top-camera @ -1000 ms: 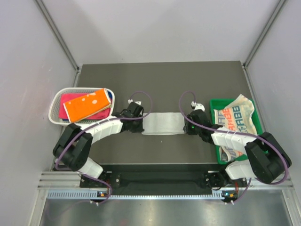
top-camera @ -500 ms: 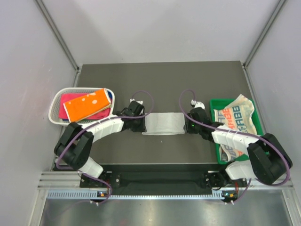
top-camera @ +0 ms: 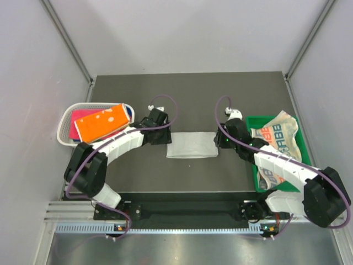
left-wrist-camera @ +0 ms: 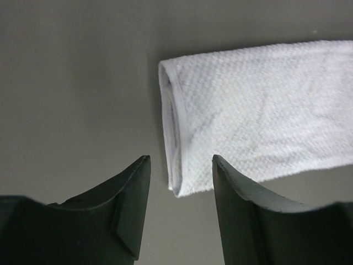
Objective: Fold and stack the towels
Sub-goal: Neatly place the folded towel into the bin
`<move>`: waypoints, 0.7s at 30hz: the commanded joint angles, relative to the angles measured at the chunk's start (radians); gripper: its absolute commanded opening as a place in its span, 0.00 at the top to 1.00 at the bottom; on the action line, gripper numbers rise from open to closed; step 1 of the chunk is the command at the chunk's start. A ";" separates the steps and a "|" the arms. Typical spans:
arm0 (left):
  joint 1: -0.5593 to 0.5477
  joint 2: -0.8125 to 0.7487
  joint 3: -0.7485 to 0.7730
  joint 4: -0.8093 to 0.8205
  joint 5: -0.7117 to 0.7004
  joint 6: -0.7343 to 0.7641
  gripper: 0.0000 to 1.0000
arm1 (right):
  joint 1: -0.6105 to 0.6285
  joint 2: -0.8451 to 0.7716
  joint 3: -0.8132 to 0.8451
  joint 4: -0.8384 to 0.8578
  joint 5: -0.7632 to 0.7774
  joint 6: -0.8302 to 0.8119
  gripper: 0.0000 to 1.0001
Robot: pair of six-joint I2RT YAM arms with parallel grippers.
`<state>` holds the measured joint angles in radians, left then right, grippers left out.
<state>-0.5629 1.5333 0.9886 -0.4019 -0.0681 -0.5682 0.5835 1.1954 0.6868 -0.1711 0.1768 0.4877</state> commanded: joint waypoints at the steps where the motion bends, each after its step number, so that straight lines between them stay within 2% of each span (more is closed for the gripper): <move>1: 0.014 0.073 0.013 0.046 0.007 -0.019 0.45 | 0.048 0.036 0.056 0.065 -0.048 -0.024 0.68; 10: 0.049 0.120 -0.034 0.103 0.036 -0.058 0.44 | 0.205 0.234 0.117 0.314 -0.137 -0.003 0.70; 15: 0.052 0.131 -0.073 0.118 0.036 -0.074 0.46 | 0.242 0.366 0.093 0.461 -0.197 0.044 0.72; 21: 0.054 0.116 -0.114 0.182 0.103 -0.088 0.46 | 0.269 0.487 0.047 0.528 -0.195 0.083 0.75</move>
<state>-0.5117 1.6558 0.9176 -0.2626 -0.0113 -0.6380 0.8337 1.6482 0.7563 0.2478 -0.0051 0.5362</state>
